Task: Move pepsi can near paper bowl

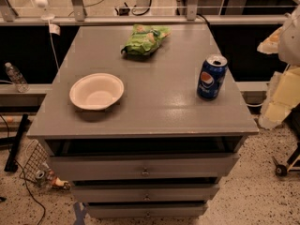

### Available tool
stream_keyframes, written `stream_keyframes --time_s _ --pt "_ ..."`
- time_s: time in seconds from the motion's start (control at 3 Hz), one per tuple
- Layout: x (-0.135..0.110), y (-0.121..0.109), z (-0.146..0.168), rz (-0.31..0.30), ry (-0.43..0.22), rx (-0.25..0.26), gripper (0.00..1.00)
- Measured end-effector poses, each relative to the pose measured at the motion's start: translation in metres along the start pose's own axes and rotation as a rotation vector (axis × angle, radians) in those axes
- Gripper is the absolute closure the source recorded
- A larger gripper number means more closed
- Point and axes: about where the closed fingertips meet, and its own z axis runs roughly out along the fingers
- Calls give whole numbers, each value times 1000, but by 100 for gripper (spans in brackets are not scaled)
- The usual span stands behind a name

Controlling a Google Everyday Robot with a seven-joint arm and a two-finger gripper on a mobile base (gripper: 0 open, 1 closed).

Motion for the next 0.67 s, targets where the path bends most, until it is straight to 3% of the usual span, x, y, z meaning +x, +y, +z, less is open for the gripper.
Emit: stream_keyframes --time_s 0.33,0.67 --pt "0 0 0 0 0 0 0" --pt "-2 -17 8 31 -40 12 0"
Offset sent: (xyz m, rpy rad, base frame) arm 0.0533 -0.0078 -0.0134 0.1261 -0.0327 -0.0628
